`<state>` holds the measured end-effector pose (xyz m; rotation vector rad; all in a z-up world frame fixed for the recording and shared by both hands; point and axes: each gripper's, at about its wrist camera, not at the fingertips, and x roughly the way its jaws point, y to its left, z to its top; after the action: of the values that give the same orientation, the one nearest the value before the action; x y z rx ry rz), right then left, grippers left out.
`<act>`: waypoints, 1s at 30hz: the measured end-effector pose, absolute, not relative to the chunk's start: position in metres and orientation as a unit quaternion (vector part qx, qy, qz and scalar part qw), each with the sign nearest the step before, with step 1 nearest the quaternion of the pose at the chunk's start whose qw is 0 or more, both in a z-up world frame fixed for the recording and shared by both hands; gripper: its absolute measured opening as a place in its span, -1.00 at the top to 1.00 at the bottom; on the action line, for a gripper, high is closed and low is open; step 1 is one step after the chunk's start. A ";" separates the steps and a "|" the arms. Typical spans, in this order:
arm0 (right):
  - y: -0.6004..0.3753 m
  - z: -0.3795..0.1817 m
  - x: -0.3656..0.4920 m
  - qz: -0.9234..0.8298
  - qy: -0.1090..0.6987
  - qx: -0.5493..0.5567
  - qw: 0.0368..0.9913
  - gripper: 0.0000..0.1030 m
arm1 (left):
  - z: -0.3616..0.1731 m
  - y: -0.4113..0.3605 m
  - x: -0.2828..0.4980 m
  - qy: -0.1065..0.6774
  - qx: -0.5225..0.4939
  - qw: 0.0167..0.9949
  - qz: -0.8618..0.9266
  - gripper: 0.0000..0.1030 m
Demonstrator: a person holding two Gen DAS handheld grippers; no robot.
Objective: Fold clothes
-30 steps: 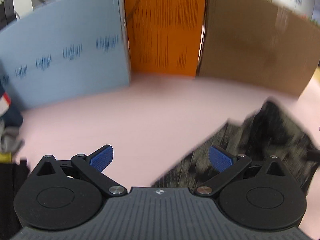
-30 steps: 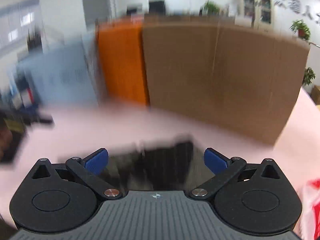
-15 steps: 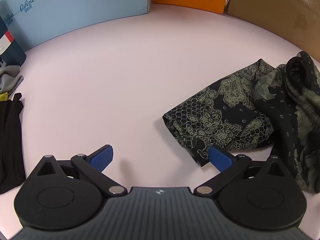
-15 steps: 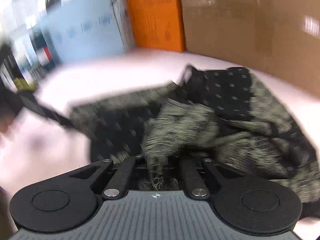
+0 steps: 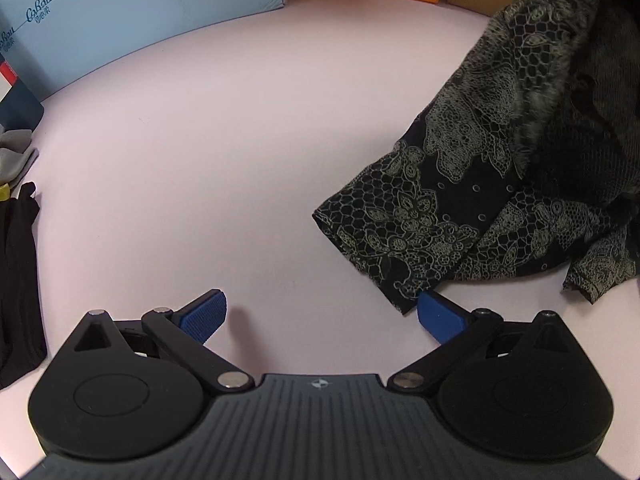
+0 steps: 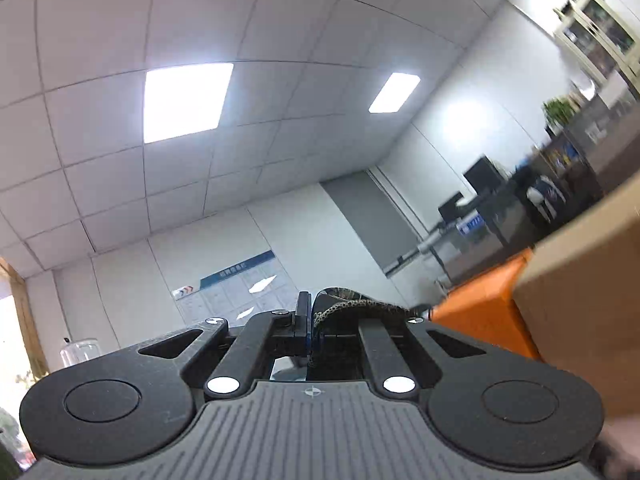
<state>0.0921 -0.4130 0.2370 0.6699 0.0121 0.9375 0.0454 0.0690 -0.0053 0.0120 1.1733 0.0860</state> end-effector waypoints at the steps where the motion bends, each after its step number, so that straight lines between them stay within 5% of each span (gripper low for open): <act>1: -0.409 0.242 0.103 0.437 0.008 0.317 0.842 0.93 | -0.005 0.072 0.043 0.554 0.005 0.832 0.041 -0.99; 7: -0.365 0.237 0.179 0.362 0.080 0.268 0.889 0.81 | 0.003 0.086 0.029 0.548 0.006 0.836 0.041 -0.99; 8: -0.353 0.229 0.193 0.341 0.108 0.252 0.899 0.65 | 0.006 0.088 0.026 0.544 0.010 0.838 0.039 -0.99; 9: -0.342 0.217 0.202 0.320 0.131 0.231 0.910 0.16 | 0.008 0.090 0.023 0.540 0.014 0.840 0.037 -0.99; 10: -0.335 0.207 0.206 0.299 0.145 0.210 0.920 -0.04 | 0.010 0.093 0.019 0.536 0.017 0.844 0.035 -0.99; 12: -0.328 0.186 0.206 0.281 0.157 0.188 0.928 -0.06 | 0.013 0.099 0.012 0.526 0.018 0.850 0.029 -0.99; 15: -0.330 0.159 0.198 0.281 0.172 0.184 0.926 -0.58 | 0.013 0.100 0.000 0.504 0.035 0.863 0.017 -0.99; 25: -0.397 0.043 0.065 0.208 0.276 0.106 0.932 -0.76 | -0.006 0.037 0.014 0.404 0.171 0.897 -0.058 -0.99; 30: -0.382 -0.002 0.007 0.221 0.335 0.064 0.913 -0.79 | -0.009 0.019 0.044 0.397 0.147 0.902 -0.082 -0.99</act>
<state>0.0075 -0.3823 -0.0024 0.1325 0.6910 0.4557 0.0443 0.0186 -0.0093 0.3048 0.8208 -0.1699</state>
